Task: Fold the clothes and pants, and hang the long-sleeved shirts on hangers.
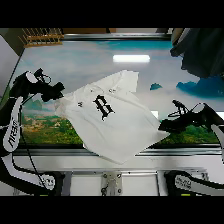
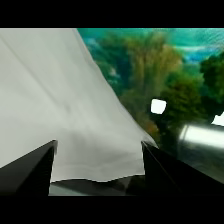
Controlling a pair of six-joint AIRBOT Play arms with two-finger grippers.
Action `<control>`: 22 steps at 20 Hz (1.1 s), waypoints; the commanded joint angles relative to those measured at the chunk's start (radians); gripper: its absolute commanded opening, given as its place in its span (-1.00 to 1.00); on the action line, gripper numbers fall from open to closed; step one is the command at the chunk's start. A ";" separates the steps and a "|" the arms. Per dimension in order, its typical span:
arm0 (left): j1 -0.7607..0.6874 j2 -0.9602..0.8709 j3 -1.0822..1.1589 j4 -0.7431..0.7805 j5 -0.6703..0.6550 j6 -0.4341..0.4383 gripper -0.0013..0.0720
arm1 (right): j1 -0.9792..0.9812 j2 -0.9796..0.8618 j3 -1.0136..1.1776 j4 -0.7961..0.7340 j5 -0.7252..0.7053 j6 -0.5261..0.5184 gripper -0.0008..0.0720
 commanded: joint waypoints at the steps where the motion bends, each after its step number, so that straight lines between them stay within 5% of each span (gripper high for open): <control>1: -0.001 -0.001 0.000 0.001 -0.003 0.000 -0.94 | 0.031 -0.024 -0.012 0.012 -0.027 -0.005 0.63; 3: -0.001 -0.001 0.000 0.001 -0.003 0.000 -0.94 | 0.065 -0.025 -0.012 0.016 -0.042 -0.004 0.62; 4: -0.001 -0.001 0.000 0.001 -0.003 0.000 -0.94 | 0.078 -0.025 -0.011 0.016 -0.045 -0.004 0.39; 6: -0.001 -0.001 0.000 0.001 -0.005 0.000 -0.94 | 0.086 -0.025 -0.011 0.015 -0.045 -0.005 -0.75; 7: 0.000 -0.001 0.000 0.001 -0.007 0.000 -0.94 | 0.086 -0.024 -0.010 0.015 -0.045 -0.003 -0.96; 11: 0.017 0.027 -0.001 0.009 -0.055 0.034 -0.94 | 0.085 0.002 0.110 -0.045 0.004 0.011 -0.96; 14: 0.023 0.150 -0.106 0.007 -0.093 0.093 -0.94 | 0.086 0.004 0.376 -0.195 -0.007 0.153 -0.96; 22: -0.216 0.546 -0.643 -0.080 -0.009 0.100 -0.94 | 0.150 -0.199 1.014 -0.157 -0.316 0.424 -0.96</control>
